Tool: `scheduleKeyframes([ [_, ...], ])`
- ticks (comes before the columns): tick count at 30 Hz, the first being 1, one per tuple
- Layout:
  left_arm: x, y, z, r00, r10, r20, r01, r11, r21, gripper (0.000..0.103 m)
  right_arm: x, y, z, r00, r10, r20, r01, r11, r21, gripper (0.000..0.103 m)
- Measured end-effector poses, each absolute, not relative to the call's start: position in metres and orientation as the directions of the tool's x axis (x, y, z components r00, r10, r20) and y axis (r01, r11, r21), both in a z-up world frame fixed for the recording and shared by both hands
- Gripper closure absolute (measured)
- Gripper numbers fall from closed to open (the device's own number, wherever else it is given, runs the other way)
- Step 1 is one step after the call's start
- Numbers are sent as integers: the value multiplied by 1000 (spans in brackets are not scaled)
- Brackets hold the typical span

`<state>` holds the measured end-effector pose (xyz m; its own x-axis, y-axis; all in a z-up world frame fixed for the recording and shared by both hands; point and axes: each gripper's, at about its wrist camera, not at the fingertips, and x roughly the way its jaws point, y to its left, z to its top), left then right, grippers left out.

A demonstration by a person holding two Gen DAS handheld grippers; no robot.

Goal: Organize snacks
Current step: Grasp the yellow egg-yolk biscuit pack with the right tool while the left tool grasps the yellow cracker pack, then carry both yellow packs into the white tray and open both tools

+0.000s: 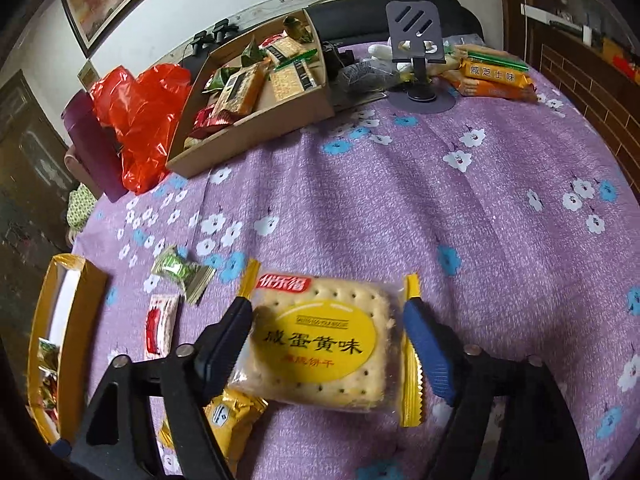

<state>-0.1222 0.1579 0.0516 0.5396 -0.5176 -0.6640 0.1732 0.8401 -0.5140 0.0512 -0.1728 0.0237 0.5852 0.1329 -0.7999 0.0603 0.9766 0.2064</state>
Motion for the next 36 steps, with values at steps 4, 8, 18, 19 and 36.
scheduleKeyframes([
  [4, -121, 145, 50, 522, -514, -680, 188, 848, -497, 28, 51, -156, 19, 599, 61, -798, 67, 990, 126, 9],
  [8, -116, 134, 53, 522, -483, -703, 201, 870, -449, 28, 54, -133, 8, 575, -30, -818, 21, 1000, -22, 5],
  [18, -77, 74, 47, 490, -420, -764, 302, 904, -303, 29, 39, -164, 19, 605, 99, -790, 22, 990, 141, 28],
  [19, -72, 67, 46, 485, -413, -771, 314, 905, -287, 29, 39, -166, 20, 604, 109, -790, 24, 988, 155, 29],
  [36, -9, -23, 12, 477, -315, -821, 490, 870, -49, 61, 38, -187, 25, 617, 214, -757, 40, 952, 302, 29],
])
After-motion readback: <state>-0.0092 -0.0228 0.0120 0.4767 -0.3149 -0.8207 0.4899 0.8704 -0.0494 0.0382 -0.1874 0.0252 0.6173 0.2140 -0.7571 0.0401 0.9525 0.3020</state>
